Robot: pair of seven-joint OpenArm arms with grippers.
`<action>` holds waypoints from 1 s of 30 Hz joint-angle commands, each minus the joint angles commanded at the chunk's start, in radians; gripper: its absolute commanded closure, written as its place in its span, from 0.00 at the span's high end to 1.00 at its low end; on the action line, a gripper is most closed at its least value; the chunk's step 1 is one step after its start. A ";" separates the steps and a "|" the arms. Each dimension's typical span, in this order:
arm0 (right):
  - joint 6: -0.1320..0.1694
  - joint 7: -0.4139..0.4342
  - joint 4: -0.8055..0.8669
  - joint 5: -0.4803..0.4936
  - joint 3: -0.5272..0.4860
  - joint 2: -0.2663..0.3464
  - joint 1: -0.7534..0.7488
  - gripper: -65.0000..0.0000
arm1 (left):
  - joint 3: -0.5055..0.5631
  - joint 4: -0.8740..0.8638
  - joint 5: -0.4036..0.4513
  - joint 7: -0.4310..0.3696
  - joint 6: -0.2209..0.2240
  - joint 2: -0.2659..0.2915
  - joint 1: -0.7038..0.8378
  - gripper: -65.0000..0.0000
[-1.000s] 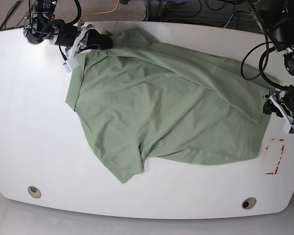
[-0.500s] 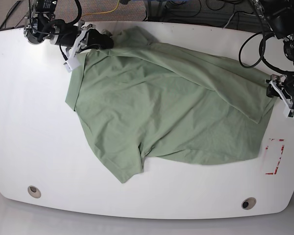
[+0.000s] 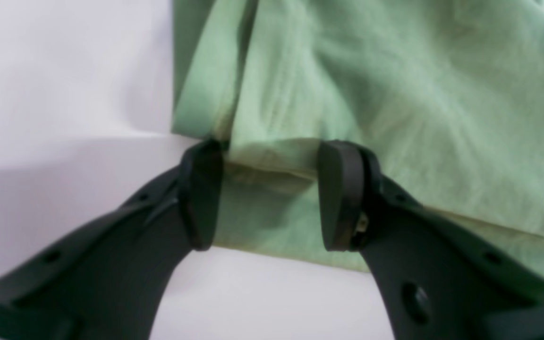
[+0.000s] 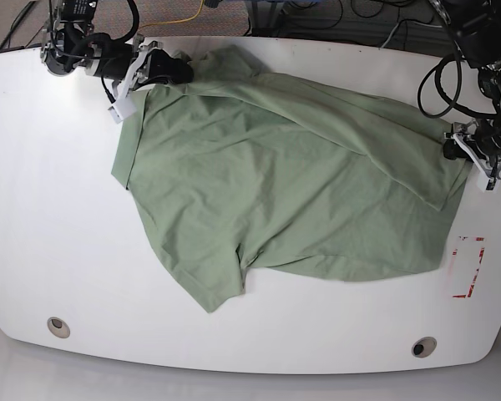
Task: Layout the t-shirt on the table in an organized manner, then fold the t-shirt properly
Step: 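Open the left gripper and regrasp the shirt edge nearby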
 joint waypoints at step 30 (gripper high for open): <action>-0.002 0.000 -0.002 -0.002 0.002 -0.003 0.000 0.00 | -0.037 0.344 -0.002 0.161 0.000 0.002 0.080 0.00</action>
